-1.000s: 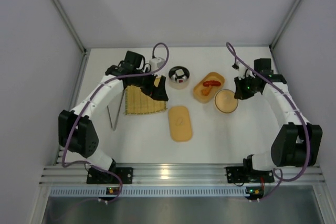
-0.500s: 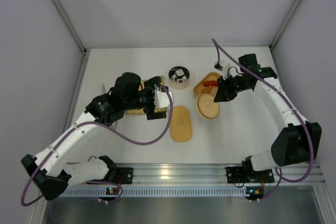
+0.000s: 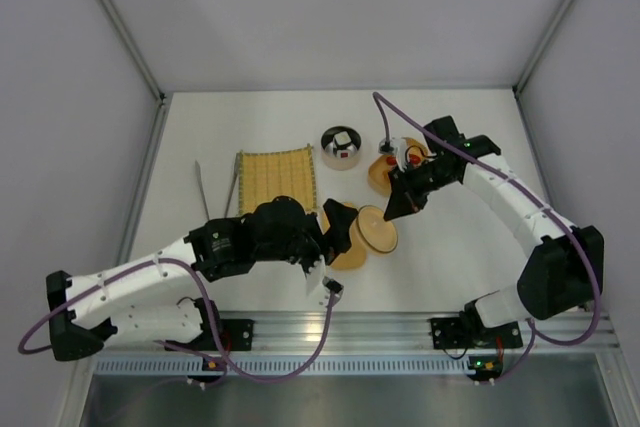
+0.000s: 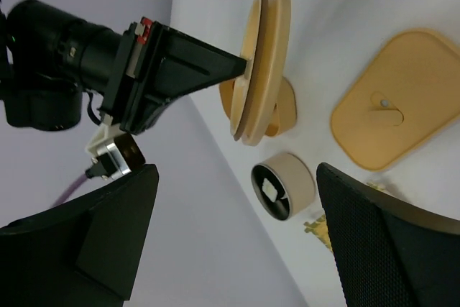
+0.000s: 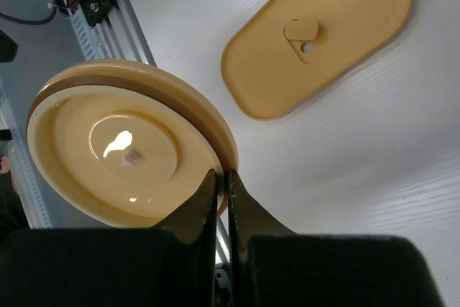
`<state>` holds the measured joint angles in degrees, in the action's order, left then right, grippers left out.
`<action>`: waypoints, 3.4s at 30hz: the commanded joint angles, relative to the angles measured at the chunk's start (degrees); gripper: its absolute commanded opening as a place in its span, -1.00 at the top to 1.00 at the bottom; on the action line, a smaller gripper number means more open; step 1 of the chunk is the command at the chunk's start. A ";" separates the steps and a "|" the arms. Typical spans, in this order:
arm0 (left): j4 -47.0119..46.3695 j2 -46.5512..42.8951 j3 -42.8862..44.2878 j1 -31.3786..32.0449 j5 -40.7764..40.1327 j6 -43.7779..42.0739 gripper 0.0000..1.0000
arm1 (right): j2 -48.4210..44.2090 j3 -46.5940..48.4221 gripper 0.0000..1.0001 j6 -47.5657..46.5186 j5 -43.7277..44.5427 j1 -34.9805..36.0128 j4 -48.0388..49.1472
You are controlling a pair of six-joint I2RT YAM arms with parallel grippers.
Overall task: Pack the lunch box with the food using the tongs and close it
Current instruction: Close the box lid on the packing box.
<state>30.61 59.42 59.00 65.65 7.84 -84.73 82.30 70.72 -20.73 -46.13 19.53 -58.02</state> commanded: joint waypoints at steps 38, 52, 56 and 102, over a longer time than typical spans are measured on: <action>8.75 13.26 20.09 7.57 -9.51 41.62 1.00 | -5.57 11.89 -0.60 -0.36 -11.93 -16.95 -2.01; 7.72 22.76 24.76 -24.60 27.65 86.38 1.00 | -18.40 -6.81 -0.91 6.91 -21.55 -22.70 15.07; 5.43 26.53 24.49 -28.90 34.51 90.26 1.00 | -19.29 -11.56 -0.93 19.67 -15.25 -16.83 30.23; -15.49 32.78 17.20 -48.58 44.12 111.35 -0.96 | 2.24 3.46 1.00 27.76 11.84 0.60 36.57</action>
<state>19.53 92.42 75.64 19.29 53.76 25.17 83.35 70.89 5.58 -38.06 19.75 -23.59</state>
